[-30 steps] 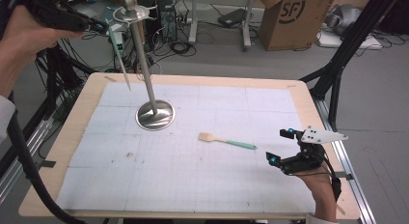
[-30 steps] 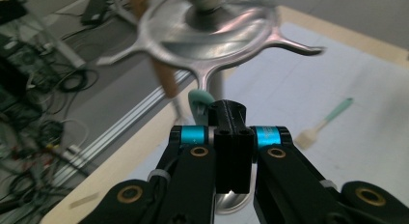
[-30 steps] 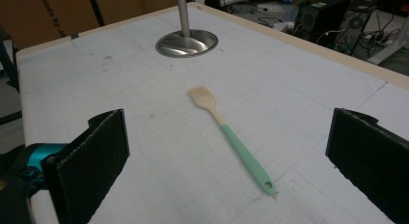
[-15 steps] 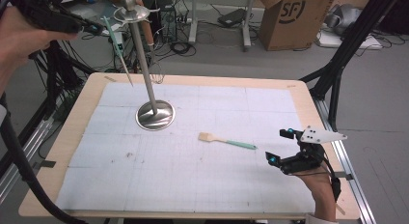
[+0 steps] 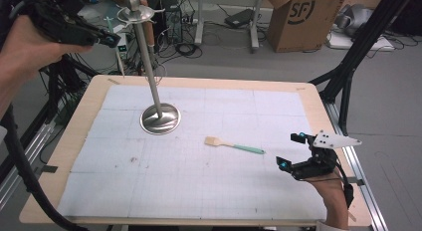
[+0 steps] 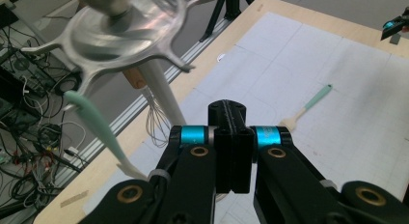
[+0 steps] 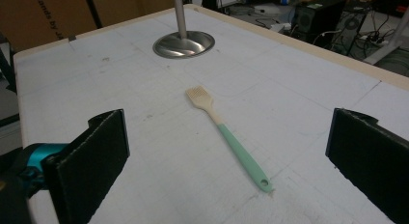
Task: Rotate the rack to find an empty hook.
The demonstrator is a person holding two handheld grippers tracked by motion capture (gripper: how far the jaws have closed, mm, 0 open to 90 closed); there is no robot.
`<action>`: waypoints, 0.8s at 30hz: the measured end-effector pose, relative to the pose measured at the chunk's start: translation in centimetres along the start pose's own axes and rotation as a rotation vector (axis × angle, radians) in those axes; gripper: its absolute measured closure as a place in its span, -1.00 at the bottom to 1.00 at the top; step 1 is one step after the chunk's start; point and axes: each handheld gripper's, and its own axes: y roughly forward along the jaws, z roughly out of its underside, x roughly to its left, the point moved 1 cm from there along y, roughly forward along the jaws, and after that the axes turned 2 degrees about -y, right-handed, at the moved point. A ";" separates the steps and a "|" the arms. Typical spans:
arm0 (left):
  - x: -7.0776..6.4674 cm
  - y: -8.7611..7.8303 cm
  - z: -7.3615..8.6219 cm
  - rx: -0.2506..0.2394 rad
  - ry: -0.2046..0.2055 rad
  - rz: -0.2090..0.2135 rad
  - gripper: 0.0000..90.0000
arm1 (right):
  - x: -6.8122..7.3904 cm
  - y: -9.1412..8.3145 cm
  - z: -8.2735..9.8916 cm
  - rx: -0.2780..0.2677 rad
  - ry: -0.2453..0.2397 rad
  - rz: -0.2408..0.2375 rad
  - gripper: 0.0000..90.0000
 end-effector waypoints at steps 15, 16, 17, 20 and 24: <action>0.5 1.8 -2.5 -0.019 -0.009 0.019 1.00 | 0.1 0.0 -0.1 -0.006 -0.005 -0.008 -0.99; 0.7 1.8 -2.5 -0.020 -0.014 0.018 1.00 | 0.1 0.0 -0.1 -0.008 -0.008 -0.009 -0.99; 1.0 1.9 -2.6 -0.018 -0.017 0.016 1.00 | 0.1 0.0 -0.1 -0.005 -0.005 -0.009 -0.99; 1.7 2.1 -2.4 -0.010 -0.025 0.011 1.00 | 0.1 0.1 -0.1 0.001 -0.005 -0.009 -0.99; 2.4 1.8 -2.0 -0.007 -0.026 0.022 1.00 | 0.1 0.2 -0.1 0.003 -0.002 -0.007 -0.99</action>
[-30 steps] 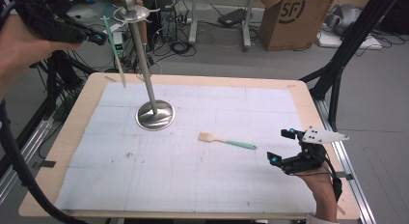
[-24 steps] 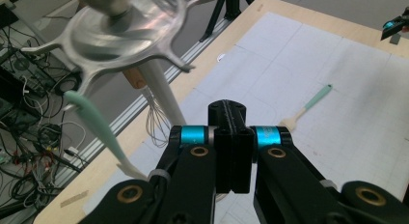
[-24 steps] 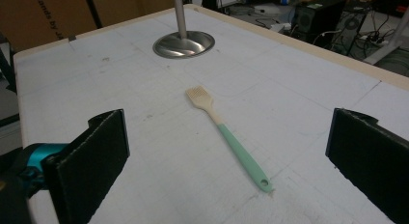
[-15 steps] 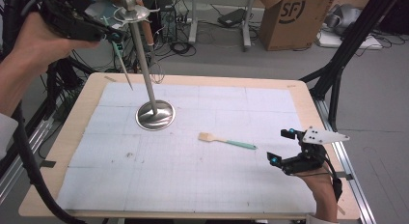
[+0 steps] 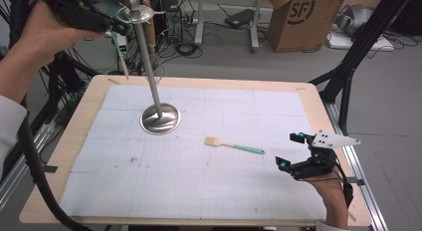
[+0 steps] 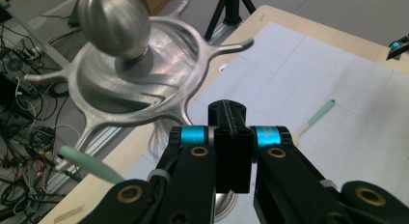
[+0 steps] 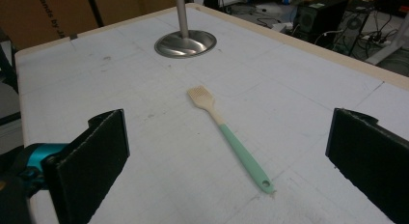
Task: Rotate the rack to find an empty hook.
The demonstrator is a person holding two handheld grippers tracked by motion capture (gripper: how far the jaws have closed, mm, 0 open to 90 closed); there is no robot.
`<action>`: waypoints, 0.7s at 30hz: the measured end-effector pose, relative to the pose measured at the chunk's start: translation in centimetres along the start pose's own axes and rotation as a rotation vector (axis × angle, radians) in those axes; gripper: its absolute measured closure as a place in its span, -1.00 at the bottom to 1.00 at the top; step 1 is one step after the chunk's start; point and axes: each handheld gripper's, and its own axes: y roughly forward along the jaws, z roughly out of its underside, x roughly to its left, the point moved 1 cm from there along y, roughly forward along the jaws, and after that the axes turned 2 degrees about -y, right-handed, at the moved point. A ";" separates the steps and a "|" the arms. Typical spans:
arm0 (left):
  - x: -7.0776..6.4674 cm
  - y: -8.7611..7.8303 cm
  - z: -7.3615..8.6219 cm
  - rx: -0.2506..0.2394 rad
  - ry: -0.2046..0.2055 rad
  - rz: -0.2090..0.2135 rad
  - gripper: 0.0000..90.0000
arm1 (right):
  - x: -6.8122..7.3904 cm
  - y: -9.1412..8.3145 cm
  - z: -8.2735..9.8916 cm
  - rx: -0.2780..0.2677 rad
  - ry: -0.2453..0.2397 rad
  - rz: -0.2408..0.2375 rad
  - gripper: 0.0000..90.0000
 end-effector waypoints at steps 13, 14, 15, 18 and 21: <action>1.1 -1.3 1.0 0.009 0.001 -0.025 1.00 | -0.1 0.0 0.1 0.000 0.003 0.001 -0.99; 1.1 -1.4 1.1 0.010 0.004 -0.029 1.00 | 0.0 0.0 0.1 0.002 0.004 0.000 -0.99; 1.1 -1.5 1.1 0.007 -0.001 -0.035 1.00 | -0.1 0.0 0.1 -0.002 -0.001 0.002 -0.99; 1.4 -1.5 1.1 0.008 -0.005 -0.045 1.00 | 0.0 0.0 0.1 0.000 0.000 -0.001 -0.99; 1.8 -1.4 1.2 0.015 -0.013 -0.058 1.00 | 0.1 0.0 0.0 0.001 0.004 -0.003 -0.99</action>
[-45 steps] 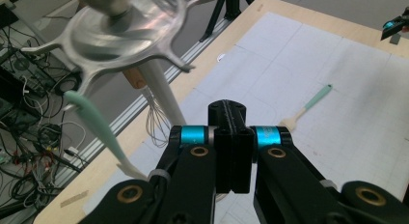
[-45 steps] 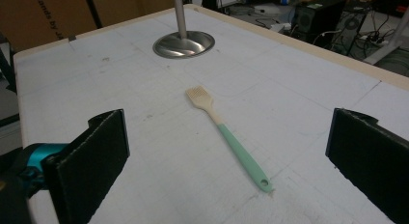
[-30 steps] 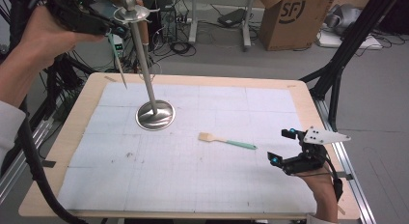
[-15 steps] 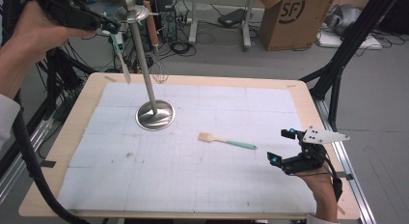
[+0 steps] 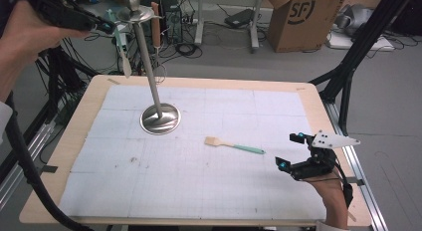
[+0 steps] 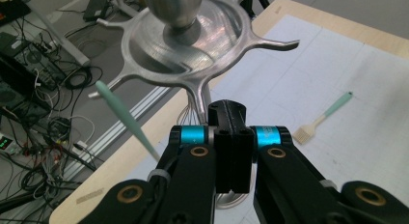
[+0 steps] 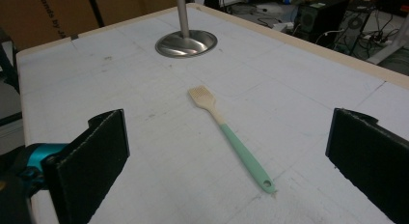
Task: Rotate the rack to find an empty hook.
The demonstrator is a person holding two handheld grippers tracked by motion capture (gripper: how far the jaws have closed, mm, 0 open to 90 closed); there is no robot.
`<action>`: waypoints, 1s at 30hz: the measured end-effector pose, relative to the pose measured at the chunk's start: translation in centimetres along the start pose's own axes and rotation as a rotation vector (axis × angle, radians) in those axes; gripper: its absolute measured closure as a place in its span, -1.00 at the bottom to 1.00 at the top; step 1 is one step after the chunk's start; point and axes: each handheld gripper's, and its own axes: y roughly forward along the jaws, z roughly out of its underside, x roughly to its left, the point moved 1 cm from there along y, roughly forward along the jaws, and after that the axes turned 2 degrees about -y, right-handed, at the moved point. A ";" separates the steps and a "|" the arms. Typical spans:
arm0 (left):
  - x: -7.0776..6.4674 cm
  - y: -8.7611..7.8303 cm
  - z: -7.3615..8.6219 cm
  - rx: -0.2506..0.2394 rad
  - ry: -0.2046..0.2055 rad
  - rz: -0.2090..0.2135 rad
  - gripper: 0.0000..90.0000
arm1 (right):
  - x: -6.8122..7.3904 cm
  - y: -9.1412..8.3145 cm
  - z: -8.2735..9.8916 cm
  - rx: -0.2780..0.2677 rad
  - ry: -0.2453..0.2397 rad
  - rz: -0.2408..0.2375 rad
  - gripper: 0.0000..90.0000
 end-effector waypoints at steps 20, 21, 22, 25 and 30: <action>1.9 0.8 0.5 0.003 -0.021 -0.059 1.00 | -0.3 -0.2 0.1 -0.005 0.000 0.008 -0.99; 1.8 0.7 0.6 0.002 -0.017 -0.059 1.00 | -0.3 -0.2 0.2 -0.006 0.001 0.007 -0.99; 1.6 0.5 0.9 -0.006 -0.012 -0.053 1.00 | -0.3 -0.2 0.2 -0.006 0.001 0.007 -0.99; 1.0 0.1 1.9 -0.041 -0.011 -0.031 0.99 | -0.2 -0.2 0.1 -0.010 -0.001 0.004 -0.99; -0.2 -0.1 4.1 -0.091 0.028 -0.010 0.60 | -0.2 -0.4 0.1 -0.014 0.004 0.005 -0.99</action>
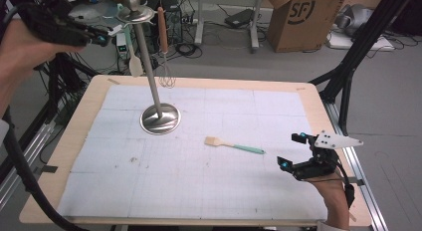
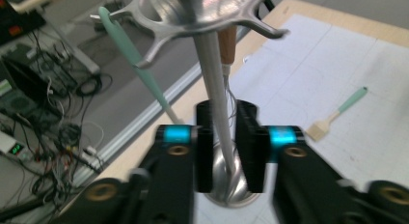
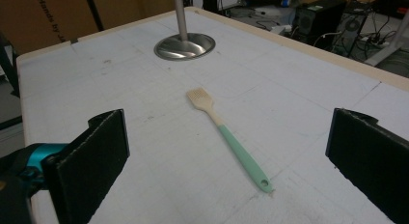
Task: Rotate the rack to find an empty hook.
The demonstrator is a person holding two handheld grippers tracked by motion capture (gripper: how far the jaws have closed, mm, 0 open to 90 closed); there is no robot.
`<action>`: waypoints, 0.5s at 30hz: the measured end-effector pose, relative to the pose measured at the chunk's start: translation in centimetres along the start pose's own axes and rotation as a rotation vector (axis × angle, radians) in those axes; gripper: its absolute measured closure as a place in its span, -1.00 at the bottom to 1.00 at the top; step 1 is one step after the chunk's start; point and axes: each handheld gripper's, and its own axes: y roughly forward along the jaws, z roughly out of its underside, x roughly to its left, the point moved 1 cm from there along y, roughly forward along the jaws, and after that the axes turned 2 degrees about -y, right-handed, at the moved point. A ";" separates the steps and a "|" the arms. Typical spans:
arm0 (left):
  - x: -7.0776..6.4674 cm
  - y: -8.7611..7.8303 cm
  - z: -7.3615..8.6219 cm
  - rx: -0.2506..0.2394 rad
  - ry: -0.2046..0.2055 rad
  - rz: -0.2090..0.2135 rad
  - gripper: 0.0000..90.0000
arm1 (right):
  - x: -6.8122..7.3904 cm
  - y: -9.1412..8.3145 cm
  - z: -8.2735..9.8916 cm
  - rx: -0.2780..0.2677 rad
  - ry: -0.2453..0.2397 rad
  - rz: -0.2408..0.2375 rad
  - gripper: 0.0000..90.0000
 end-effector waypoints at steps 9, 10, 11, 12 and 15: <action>-3.4 0.0 5.2 -0.075 0.081 0.033 -0.55 | 0.2 0.4 -0.2 0.006 -0.006 0.001 -0.99; -3.8 0.0 5.7 -0.080 0.083 0.037 -0.64 | 0.2 0.4 -0.2 0.005 -0.009 0.001 -0.99; -4.2 0.1 6.2 -0.088 0.088 0.048 -0.73 | 0.2 0.4 -0.2 0.006 -0.007 0.002 -0.99; -4.5 0.2 6.7 -0.096 0.092 0.063 -0.79 | 0.3 0.4 -0.3 0.005 -0.004 0.000 -0.99; -5.2 0.4 7.9 -0.113 0.091 0.087 -0.96 | 0.4 0.5 -0.3 0.002 -0.006 0.001 -0.99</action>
